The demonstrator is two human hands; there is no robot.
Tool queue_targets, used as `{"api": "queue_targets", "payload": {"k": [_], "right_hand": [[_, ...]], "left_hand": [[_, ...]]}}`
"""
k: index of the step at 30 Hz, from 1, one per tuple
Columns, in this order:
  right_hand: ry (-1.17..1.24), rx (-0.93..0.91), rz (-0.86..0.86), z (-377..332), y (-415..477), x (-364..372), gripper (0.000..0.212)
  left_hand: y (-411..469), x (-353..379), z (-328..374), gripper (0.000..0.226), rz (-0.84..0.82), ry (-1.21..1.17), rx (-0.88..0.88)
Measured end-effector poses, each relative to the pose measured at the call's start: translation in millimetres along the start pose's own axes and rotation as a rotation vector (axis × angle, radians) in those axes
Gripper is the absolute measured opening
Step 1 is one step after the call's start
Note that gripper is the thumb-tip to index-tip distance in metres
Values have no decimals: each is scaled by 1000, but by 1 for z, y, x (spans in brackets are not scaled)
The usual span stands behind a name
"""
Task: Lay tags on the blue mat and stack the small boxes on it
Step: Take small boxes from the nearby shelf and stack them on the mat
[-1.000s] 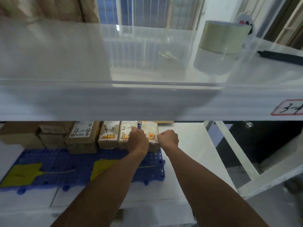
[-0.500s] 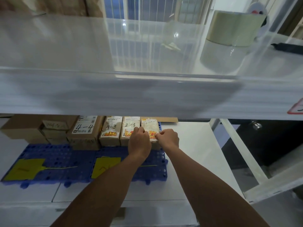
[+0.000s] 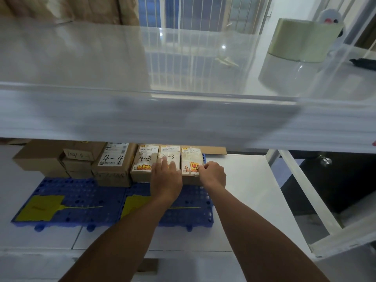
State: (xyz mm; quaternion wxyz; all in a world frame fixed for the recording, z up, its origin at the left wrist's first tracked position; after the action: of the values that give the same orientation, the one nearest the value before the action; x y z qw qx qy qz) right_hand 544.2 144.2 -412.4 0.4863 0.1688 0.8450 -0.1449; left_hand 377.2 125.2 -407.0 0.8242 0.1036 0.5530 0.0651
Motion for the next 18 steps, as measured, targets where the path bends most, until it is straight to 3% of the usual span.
{"api": "queue_targets", "payload": {"k": [4, 18], "right_hand": [[-5, -37, 13, -1, -6, -4, 39], [-52, -86, -28, 9, -20, -9, 36]], "left_hand": [[-1, -2, -23, 54, -95, -33, -122], [-10, -7, -20, 53, -206, -8, -70]]}}
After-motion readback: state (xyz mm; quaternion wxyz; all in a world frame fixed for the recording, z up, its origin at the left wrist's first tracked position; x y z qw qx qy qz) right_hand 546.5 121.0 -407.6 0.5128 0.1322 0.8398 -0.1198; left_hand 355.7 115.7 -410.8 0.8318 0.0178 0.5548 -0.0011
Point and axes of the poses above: each hand's wrist, its own y-axis towards the middle knuckle, its own x-axis out of the palm, z = x × y, the point moved 4 cm from there along y, towards the middle knuckle, and after that the axes turned 10 degrees about -y, right-handed, at the moved point
